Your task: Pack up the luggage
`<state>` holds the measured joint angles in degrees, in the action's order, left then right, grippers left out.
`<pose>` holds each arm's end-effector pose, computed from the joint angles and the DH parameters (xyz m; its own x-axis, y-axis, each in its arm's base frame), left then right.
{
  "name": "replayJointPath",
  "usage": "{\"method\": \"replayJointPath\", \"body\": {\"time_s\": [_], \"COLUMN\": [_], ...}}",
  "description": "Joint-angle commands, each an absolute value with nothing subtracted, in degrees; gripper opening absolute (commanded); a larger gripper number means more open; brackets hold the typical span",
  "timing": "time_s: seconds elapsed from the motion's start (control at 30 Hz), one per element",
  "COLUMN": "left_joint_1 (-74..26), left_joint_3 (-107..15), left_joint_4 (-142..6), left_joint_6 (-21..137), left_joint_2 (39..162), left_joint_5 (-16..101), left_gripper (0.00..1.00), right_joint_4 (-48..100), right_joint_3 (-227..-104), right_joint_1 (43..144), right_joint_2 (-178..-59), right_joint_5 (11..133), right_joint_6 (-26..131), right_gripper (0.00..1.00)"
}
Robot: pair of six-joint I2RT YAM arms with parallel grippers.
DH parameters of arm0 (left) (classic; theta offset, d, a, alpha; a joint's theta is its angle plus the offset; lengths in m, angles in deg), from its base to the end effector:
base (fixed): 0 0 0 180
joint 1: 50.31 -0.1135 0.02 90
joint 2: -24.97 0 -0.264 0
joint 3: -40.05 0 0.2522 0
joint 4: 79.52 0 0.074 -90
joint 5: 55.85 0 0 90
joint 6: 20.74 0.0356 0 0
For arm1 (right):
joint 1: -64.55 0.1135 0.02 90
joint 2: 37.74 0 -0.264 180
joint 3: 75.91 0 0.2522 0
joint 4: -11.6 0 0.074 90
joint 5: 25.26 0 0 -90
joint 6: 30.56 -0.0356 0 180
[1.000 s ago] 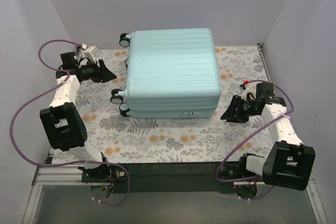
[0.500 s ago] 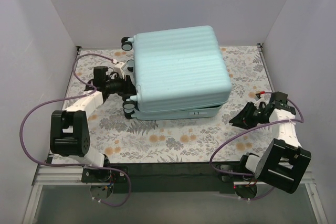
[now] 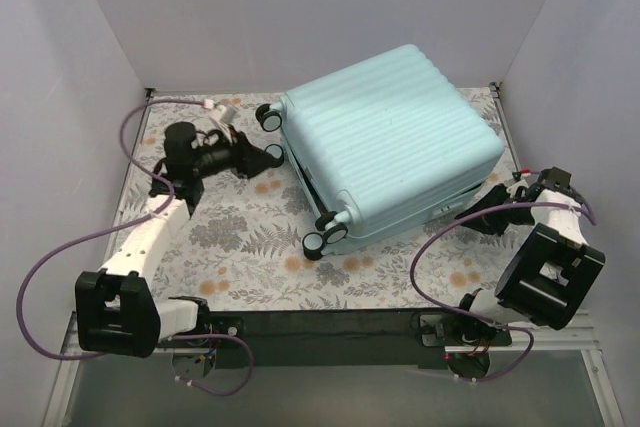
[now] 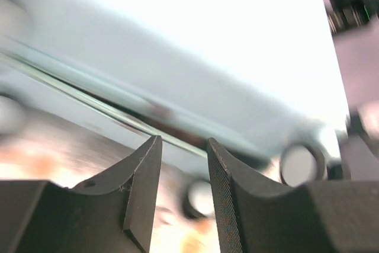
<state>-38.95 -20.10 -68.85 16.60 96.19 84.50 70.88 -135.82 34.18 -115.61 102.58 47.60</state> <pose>0.2616 -0.0805 0.2792 -0.8777 -0.3411 -0.3367 0.2128 0.3520 -0.9115 0.2069 -0.0959 0.1942 -0.7656 0.6365 -0.0934 0.4490 0.6327 0.6309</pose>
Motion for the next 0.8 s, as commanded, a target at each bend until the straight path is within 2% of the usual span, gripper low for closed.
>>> {"method": "replayJointPath", "body": {"time_s": [0.0,0.07,0.2,0.3,0.53,0.67,0.77], "left_joint_1": [-47.9,-49.9,-50.2,-53.8,-55.8,-54.8,-52.0], "left_joint_3": [-27.5,-32.4,-40.7,-47.5,-67.9,-78.2,-83.3], "left_joint_4": [-70.8,-71.3,-72.3,-74.7,-75.3,-76.4,-76.5], "left_joint_6": [15.3,17.1,20.3,18.0,11.3,7.1,9.0], "left_joint_2": [95.9,98.6,108.4,118.1,141.9,153.8,159.7], "left_joint_5": [84.1,80.2,61.7,60.3,66.5,79.8,83.8], "left_gripper": [0.35,0.38,0.40,0.42,0.44,0.43,0.41], "right_joint_4": [62.1,58.1,52.9,50.4,53.9,58.1,59.4], "right_joint_3": [-141.2,-143.5,-148.3,-153.2,-168.3,-166.4,-161.8], "right_joint_1": [34.6,35.9,43.0,46.3,46.7,45.4,45.1], "right_joint_2": [-119.5,-123.1,-128.5,-133.1,-142.7,-139.8,-135.8], "right_joint_5": [103.9,103.3,101.3,100.2,96.9,96.9,95.7], "right_joint_6": [45.2,44.4,42.7,42.5,48.4,50.3,50.9], "right_gripper": [0.30,0.29,0.29,0.28,0.29,0.29,0.29]}}
